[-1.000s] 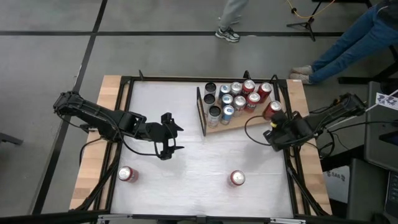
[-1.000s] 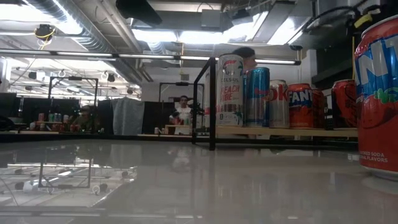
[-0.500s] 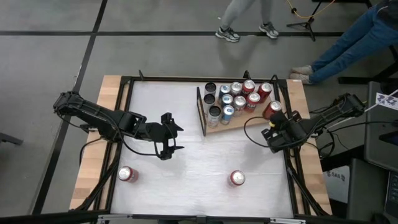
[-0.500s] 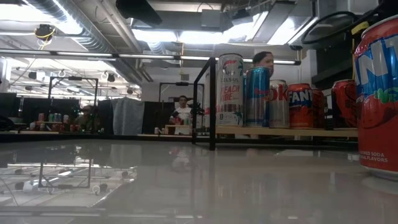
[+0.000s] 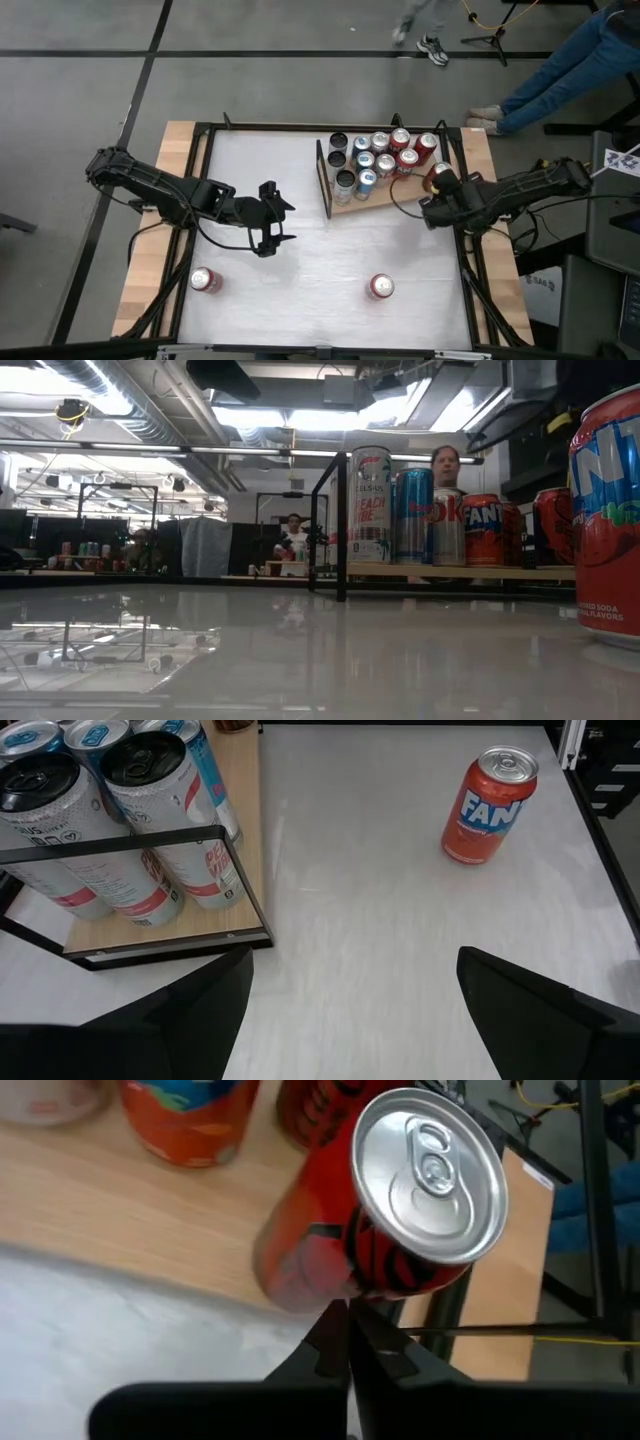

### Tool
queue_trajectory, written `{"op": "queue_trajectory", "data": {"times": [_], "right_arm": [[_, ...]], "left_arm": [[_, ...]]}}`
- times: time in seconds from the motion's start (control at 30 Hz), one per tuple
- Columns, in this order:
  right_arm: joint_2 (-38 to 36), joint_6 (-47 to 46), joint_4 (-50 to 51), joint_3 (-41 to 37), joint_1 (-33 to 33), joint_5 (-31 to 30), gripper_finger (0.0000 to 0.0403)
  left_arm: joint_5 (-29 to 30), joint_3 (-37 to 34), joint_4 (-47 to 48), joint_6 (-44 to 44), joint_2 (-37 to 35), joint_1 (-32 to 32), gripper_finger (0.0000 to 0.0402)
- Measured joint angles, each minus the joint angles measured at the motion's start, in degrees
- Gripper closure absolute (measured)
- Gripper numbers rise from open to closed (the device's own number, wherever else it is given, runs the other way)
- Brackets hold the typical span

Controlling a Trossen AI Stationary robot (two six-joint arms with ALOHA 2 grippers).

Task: Place canned beverage on shelf
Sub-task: Adjust the red soda can on the shelf

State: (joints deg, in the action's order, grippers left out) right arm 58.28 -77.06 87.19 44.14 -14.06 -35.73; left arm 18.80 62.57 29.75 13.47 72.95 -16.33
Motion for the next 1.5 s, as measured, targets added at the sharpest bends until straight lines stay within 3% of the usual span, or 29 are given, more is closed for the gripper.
{"op": "queue_trajectory", "data": {"times": [0.77, 1.1, 1.5], "right_arm": [[0.0, 16.0, -6.7, 0.0, 15.9, -2.9, 0.0402], [0.0, 25.3, -14.6, 0.0, 20.7, -4.2, 0.0402], [0.0, 30.0, -16.1, 0.0, 25.3, -3.7, 0.0402]], "left_arm": [[0.0, 0.0, 0.0, 0.0, 0.0, 0.0, 0.0059], [0.0, 0.0, 0.0, 0.0, 0.0, 0.0, 0.0059], [0.0, 0.0, 0.0, 0.0, 0.0, 0.0, 0.0059]]}}
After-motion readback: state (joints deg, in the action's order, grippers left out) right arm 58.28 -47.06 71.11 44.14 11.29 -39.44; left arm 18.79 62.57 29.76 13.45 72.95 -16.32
